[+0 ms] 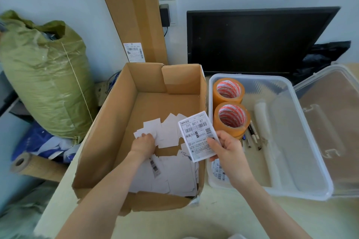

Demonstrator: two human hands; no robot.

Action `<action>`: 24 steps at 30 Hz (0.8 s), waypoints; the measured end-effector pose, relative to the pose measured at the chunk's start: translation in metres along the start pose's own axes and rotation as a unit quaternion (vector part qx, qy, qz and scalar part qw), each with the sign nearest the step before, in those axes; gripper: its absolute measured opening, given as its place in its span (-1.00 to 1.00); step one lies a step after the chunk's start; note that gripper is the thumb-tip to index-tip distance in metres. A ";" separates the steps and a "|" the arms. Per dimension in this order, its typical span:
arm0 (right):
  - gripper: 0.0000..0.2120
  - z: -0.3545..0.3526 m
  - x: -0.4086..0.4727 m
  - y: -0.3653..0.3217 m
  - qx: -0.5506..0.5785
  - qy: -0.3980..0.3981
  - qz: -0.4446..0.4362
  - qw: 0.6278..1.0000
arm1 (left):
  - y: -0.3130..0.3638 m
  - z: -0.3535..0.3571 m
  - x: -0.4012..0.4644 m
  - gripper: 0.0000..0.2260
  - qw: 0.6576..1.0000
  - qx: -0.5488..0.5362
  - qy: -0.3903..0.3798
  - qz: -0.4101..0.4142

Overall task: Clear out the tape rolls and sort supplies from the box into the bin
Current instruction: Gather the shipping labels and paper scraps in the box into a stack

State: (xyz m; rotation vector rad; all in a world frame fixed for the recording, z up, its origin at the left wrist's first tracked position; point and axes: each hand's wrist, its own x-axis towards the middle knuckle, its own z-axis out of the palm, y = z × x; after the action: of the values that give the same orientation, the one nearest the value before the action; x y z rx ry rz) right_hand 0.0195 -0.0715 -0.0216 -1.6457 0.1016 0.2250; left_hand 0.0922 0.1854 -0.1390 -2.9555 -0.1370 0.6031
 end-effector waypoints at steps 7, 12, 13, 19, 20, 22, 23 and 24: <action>-0.86 -0.001 0.000 0.000 0.001 0.000 0.006 1.000 | -0.007 -0.011 0.006 -0.67 0.978 -0.149 0.124 -0.075; -0.85 -0.001 0.000 0.000 0.010 0.000 0.011 1.000 | 0.020 0.007 0.018 -0.54 0.993 -0.107 0.004 -0.046; -0.85 -0.001 0.000 0.000 0.013 0.000 0.012 1.000 | 0.025 0.009 0.020 -0.43 0.993 -0.102 -0.018 -0.059; -0.85 -0.001 0.001 0.000 0.017 0.002 0.015 1.000 | 0.041 -0.001 0.036 -0.38 0.989 -0.097 -0.038 -0.106; -0.85 -0.001 0.001 0.000 0.017 0.002 0.015 1.000 | 0.041 -0.001 0.037 -0.39 0.992 -0.069 -0.036 -0.103; -0.86 -0.001 0.000 0.001 0.017 0.001 0.016 1.000 | 0.041 0.001 0.037 -0.40 0.995 -0.025 -0.020 -0.098; -0.86 -0.002 0.000 0.001 0.017 -0.001 0.016 1.000 | 0.039 0.000 0.035 -0.43 0.995 -0.012 -0.004 -0.096; -0.86 -0.002 -0.001 0.001 0.018 -0.001 0.017 1.000 | 0.036 -0.001 0.032 -0.48 0.995 -0.007 0.015 -0.094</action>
State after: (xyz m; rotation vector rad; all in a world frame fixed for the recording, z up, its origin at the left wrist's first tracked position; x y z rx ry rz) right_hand 0.0187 -0.0739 -0.0224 -1.6088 0.1313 0.2495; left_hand 0.1242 0.1532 -0.1558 -2.9173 -0.4125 0.5330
